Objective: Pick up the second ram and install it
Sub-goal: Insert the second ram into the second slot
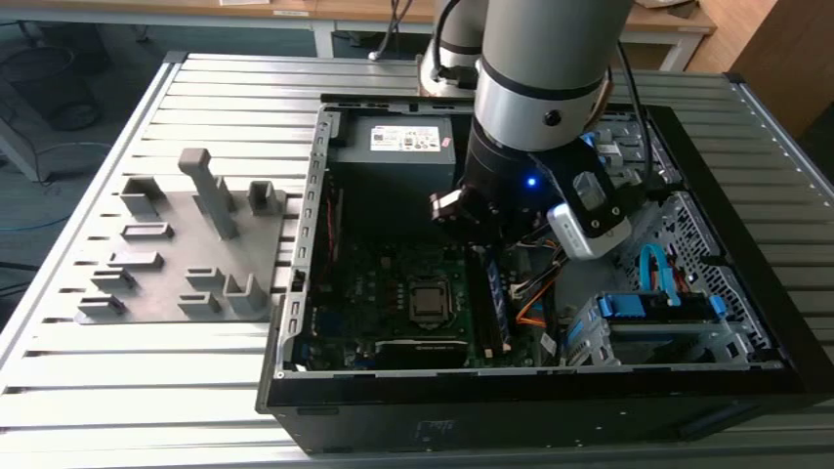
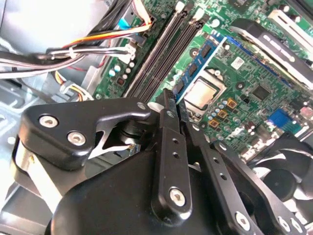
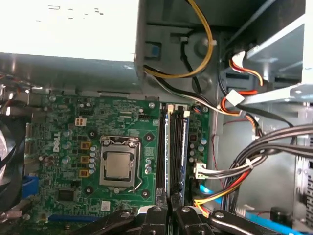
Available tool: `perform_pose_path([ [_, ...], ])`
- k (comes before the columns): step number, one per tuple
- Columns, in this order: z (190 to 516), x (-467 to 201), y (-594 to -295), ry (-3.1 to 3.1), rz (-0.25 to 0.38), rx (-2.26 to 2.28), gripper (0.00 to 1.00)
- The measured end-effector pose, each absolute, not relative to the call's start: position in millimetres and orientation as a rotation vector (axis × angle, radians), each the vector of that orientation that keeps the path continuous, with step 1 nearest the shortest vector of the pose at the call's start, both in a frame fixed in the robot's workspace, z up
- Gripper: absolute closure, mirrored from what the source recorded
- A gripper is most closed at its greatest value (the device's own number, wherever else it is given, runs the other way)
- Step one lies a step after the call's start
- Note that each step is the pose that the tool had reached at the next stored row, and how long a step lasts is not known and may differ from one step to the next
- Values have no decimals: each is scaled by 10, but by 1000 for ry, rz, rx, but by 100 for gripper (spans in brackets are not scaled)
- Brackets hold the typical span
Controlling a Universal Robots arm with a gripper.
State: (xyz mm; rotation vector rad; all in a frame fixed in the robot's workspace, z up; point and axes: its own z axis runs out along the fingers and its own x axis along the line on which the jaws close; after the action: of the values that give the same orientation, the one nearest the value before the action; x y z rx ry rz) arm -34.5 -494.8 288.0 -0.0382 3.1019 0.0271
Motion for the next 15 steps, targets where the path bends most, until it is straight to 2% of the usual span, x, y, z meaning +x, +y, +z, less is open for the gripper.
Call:
perform_pose_path([
  [15, 2873, -346, -4959, 3101, 21, 76, 86],
])
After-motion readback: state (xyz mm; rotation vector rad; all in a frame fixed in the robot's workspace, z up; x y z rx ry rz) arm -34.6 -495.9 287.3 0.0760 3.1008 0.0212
